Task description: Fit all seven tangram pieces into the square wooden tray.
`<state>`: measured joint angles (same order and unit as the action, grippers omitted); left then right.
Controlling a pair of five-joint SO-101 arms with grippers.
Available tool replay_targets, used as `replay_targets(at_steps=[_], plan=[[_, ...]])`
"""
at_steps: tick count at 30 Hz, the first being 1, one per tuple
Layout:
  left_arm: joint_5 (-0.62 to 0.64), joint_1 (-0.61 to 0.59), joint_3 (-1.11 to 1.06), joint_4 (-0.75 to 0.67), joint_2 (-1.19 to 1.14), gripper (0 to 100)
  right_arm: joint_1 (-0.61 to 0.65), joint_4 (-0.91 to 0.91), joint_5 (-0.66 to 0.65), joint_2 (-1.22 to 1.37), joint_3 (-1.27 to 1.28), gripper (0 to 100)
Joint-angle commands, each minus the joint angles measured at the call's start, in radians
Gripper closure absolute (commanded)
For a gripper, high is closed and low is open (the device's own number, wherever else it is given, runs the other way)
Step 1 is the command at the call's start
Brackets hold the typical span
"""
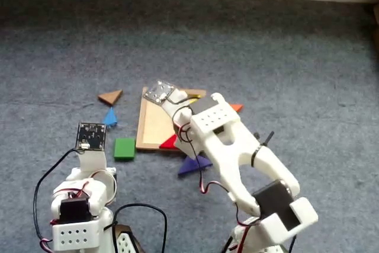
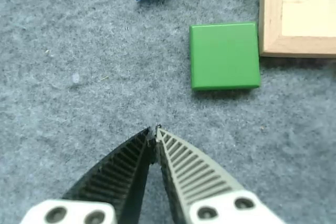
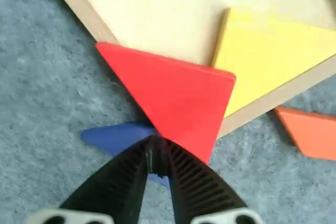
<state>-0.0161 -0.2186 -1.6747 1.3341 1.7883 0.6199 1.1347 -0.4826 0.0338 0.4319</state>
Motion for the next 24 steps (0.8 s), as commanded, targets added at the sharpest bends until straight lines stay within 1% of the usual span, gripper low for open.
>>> replay_targets(at_steps=[1,6,10,16,24], plan=[[-0.009,-0.01,-0.021,0.005,0.01,98,-0.018,-0.044,0.012,0.061,-0.084,99.2],[-0.009,-0.01,-0.021,0.005,0.01,98,-0.012,-0.062,0.014,0.131,-0.136,99.2],[-0.009,-0.01,-0.021,0.005,0.01,98,0.004,-0.061,0.064,0.136,-0.182,99.2],[-0.009,-0.01,-0.021,0.005,0.01,98,0.039,-0.051,0.066,0.128,-0.193,99.2],[-0.009,-0.01,-0.021,0.005,0.01,98,0.021,-0.016,0.063,-0.073,-0.186,99.2]])
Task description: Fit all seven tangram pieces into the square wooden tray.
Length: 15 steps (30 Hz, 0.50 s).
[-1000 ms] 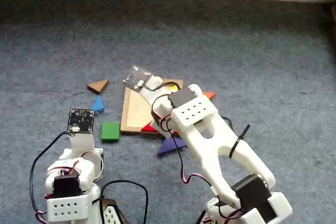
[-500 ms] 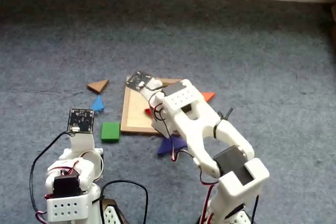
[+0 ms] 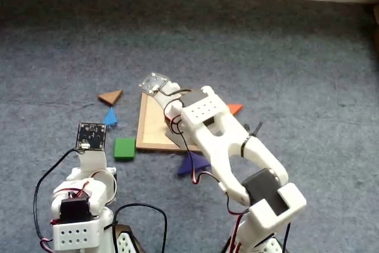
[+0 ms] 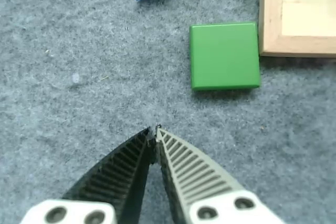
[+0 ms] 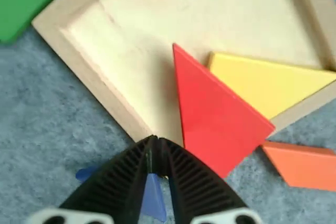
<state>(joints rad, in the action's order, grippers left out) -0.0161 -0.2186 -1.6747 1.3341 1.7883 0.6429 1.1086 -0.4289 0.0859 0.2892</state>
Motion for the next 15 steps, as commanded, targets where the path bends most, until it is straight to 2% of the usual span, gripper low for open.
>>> replay_targets(at_steps=[1,7,15], plan=[[-0.009,-0.01,-0.021,0.005,0.01,98,-0.012,0.007,0.009,-0.15,-0.044,99.2],[-0.009,-0.01,-0.021,0.005,0.01,98,-0.096,-0.07,0.012,-0.159,-0.025,99.2],[-0.009,-0.01,-0.021,0.005,0.01,98,-0.122,-0.133,0.008,0.047,-0.001,99.2]])
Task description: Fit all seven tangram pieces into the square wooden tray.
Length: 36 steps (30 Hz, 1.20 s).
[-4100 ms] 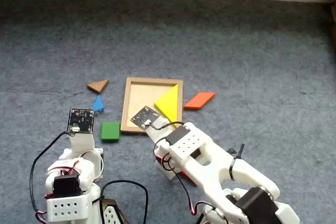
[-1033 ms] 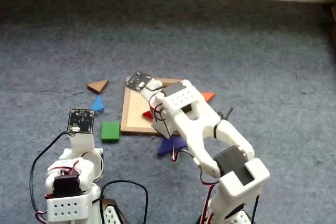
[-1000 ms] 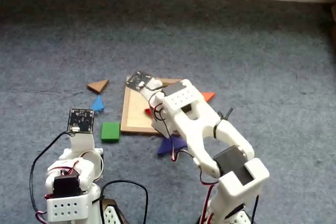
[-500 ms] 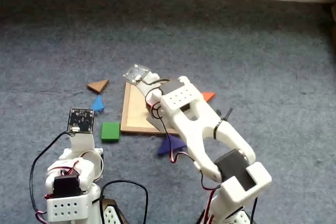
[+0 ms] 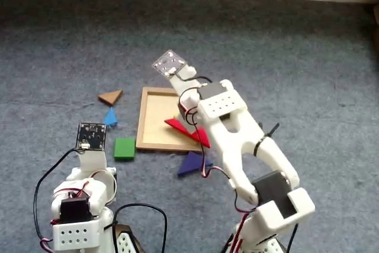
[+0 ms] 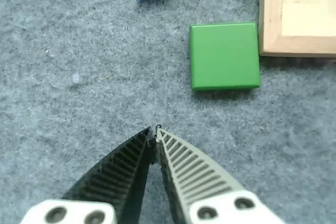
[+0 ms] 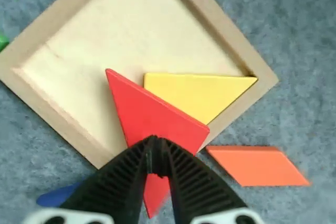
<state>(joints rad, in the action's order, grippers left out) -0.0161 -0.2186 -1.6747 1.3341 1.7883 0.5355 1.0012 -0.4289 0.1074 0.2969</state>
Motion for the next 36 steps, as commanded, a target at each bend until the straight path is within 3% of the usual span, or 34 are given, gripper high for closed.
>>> replay_targets(at_steps=[1,17,22,31,36], plan=[[-0.009,-0.01,-0.021,0.005,0.01,98,-0.013,-0.025,0.008,0.045,-0.008,99.2],[-0.009,-0.01,-0.021,0.005,0.01,98,0.197,-0.021,0.008,0.079,-0.008,99.2],[-0.009,-0.01,-0.021,0.005,0.01,98,0.199,-0.019,0.008,0.054,-0.007,99.2],[-0.009,-0.01,-0.021,0.005,0.01,98,0.14,-0.028,0.008,-0.209,0.09,99.2],[-0.009,-0.01,-0.021,0.005,0.01,98,0.111,-0.042,0.008,-0.166,0.108,99.2]])
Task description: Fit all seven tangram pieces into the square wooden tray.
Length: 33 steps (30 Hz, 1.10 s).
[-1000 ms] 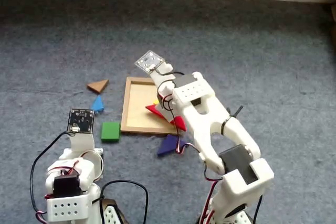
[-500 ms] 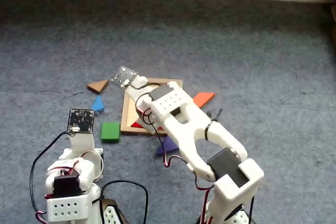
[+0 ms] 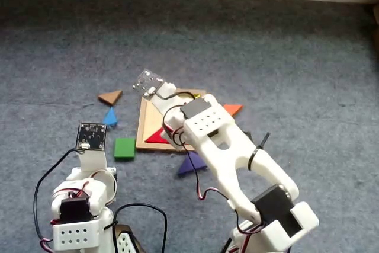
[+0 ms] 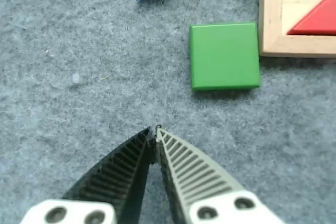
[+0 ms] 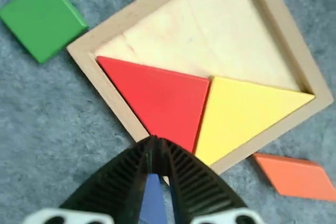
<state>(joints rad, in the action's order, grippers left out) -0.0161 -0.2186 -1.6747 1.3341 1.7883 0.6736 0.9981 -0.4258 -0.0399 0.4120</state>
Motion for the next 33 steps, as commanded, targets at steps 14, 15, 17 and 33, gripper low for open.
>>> replay_targets(at_steps=[14,15,17,33], plan=[[-0.009,-0.01,-0.021,0.005,0.01,98,-0.033,-0.088,0.005,0.137,-0.002,99.2],[-0.009,-0.01,-0.021,0.005,0.01,98,-0.044,-0.088,0.005,0.137,-0.002,99.2],[-0.009,-0.01,-0.021,0.005,0.01,98,-0.068,-0.087,0.005,0.137,-0.002,99.2],[-0.009,-0.01,-0.021,0.005,0.01,98,-0.082,0.245,0.009,-0.216,-0.039,99.2]])
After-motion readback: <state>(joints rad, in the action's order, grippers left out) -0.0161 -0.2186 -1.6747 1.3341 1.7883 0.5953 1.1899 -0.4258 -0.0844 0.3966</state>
